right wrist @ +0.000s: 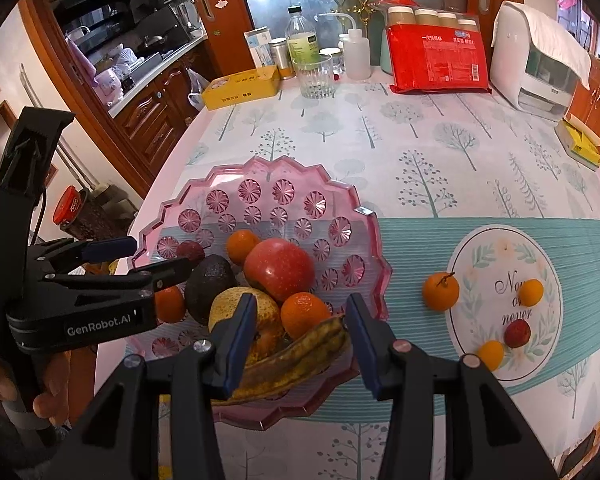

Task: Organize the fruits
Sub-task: 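Open both grippers to release the apple and banana in the bowl, then withdraw both grippers from the bowl toward the white plate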

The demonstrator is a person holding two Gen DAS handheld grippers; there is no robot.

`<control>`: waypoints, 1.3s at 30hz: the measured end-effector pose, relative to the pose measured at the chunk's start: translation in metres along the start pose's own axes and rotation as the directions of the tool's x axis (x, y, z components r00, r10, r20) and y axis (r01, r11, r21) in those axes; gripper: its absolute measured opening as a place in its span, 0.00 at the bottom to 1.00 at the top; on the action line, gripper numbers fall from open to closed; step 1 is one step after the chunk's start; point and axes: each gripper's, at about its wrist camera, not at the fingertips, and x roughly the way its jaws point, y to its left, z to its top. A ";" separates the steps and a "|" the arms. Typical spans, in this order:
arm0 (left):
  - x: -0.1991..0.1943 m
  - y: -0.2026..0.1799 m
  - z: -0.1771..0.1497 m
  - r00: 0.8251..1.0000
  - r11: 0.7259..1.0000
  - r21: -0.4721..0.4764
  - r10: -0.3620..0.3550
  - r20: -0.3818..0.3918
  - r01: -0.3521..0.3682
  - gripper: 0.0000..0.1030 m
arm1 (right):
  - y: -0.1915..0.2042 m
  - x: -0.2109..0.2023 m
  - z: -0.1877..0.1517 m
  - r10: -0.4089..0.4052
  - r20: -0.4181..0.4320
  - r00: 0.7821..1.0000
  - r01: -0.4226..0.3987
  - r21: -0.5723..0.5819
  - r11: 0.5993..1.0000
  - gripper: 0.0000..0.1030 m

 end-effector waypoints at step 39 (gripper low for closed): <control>-0.046 -0.137 0.006 0.994 0.995 0.098 -0.035 0.100 0.025 0.75 | -0.120 -0.076 -0.025 -0.109 0.125 0.986 0.092 0.139 0.986 0.45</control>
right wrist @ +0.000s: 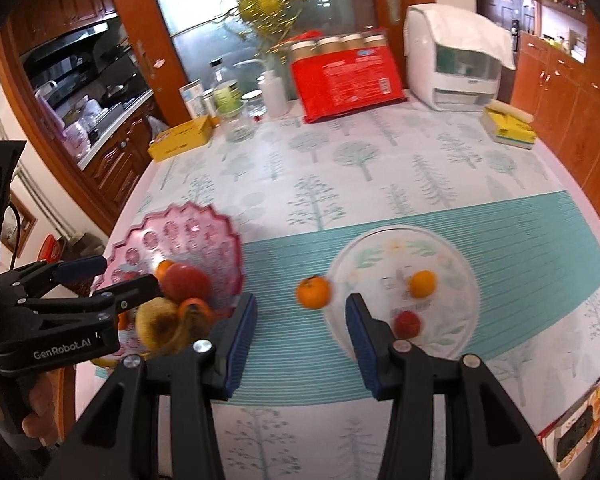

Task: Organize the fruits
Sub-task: 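Withdraw both grippers from the bowl toward the white plate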

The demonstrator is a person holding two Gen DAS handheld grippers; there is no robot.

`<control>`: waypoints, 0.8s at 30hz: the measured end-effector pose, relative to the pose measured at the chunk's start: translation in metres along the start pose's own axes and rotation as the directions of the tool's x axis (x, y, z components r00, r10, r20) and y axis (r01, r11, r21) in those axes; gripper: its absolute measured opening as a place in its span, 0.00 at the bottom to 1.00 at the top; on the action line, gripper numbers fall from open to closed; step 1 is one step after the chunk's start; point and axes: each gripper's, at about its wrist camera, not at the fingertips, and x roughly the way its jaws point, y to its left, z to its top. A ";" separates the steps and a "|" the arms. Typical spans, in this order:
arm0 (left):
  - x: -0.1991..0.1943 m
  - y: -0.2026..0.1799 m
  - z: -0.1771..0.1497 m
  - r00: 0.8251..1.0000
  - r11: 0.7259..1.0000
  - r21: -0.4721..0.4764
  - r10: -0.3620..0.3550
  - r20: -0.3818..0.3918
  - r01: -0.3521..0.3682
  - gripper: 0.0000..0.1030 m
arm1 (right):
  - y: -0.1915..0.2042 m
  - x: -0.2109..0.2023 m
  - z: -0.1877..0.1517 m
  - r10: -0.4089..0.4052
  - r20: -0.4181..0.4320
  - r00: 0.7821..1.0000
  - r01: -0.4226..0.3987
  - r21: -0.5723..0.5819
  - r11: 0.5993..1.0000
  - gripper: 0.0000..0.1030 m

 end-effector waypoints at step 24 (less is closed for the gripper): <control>0.076 -0.115 0.021 0.995 0.998 -0.064 -0.005 -0.099 -0.001 0.75 | -0.151 0.042 0.034 -0.036 -0.066 0.997 0.037 0.025 0.999 0.45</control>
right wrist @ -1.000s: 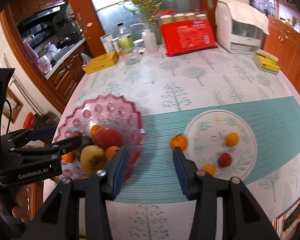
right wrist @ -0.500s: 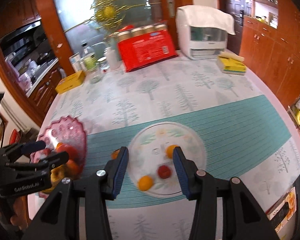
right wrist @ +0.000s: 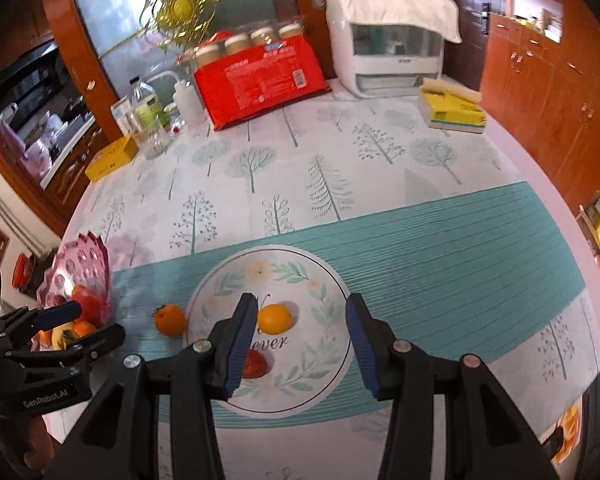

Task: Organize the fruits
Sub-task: 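Withdraw both grippers from the bowl toward the white plate, then grasp an orange beside the plate with the left gripper while the right gripper grasps a tangerine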

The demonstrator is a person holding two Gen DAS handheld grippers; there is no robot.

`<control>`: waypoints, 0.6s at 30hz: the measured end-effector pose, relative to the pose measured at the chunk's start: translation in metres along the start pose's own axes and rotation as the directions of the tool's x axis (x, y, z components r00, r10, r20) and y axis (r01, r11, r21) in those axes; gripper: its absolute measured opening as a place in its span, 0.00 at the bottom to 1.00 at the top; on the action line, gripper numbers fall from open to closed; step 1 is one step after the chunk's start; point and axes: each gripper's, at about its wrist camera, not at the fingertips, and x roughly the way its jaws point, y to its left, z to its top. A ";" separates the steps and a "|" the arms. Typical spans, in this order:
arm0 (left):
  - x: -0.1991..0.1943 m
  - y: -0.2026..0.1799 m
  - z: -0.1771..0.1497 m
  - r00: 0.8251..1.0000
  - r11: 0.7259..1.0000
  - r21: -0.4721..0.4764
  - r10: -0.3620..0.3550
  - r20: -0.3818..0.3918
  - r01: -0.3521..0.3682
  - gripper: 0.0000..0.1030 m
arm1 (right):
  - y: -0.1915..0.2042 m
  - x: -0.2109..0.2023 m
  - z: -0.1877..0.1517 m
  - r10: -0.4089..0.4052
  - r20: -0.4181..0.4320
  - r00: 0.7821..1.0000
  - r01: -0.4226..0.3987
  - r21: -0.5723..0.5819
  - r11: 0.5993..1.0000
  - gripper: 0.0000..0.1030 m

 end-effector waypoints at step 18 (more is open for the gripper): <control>0.085 0.011 -0.001 0.995 0.956 -0.285 0.050 -0.087 -0.073 0.74 | 0.008 0.093 0.000 0.158 -0.234 0.959 -0.189 -0.113 0.975 0.45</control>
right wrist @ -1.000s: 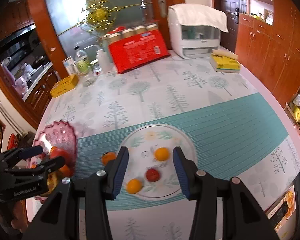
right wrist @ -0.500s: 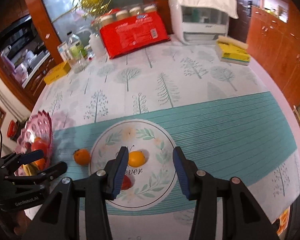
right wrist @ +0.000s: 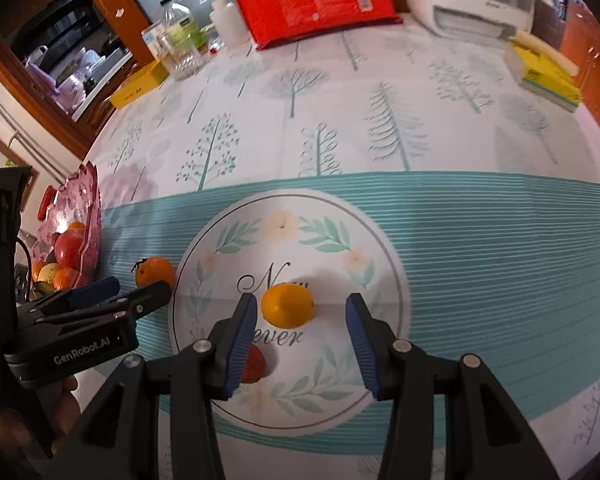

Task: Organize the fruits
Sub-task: 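Grasp an orange beside the plate with the left gripper while the right gripper grasps a tangerine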

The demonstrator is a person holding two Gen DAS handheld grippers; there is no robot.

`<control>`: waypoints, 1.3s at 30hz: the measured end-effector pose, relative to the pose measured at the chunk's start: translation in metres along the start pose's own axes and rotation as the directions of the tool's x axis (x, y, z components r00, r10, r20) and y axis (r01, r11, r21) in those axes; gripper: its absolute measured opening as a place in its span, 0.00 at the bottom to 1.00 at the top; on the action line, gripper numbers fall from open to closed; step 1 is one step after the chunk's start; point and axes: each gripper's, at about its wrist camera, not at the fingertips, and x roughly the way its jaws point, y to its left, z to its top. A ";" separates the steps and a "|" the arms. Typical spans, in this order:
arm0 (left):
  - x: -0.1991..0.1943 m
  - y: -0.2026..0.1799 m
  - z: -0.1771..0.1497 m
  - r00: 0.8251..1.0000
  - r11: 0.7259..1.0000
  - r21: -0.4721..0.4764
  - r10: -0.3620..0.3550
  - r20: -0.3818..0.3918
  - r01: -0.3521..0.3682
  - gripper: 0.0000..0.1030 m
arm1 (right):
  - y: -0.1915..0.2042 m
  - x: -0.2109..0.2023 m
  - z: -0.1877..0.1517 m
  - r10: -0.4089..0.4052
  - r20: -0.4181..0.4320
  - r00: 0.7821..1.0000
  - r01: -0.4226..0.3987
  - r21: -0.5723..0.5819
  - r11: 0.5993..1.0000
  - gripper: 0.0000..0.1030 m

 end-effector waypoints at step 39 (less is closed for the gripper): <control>0.022 -0.013 0.008 0.999 1.000 -0.011 0.013 -0.038 -0.013 0.36 | 0.026 0.023 0.001 -0.086 -0.028 0.996 0.079 -0.177 0.981 0.34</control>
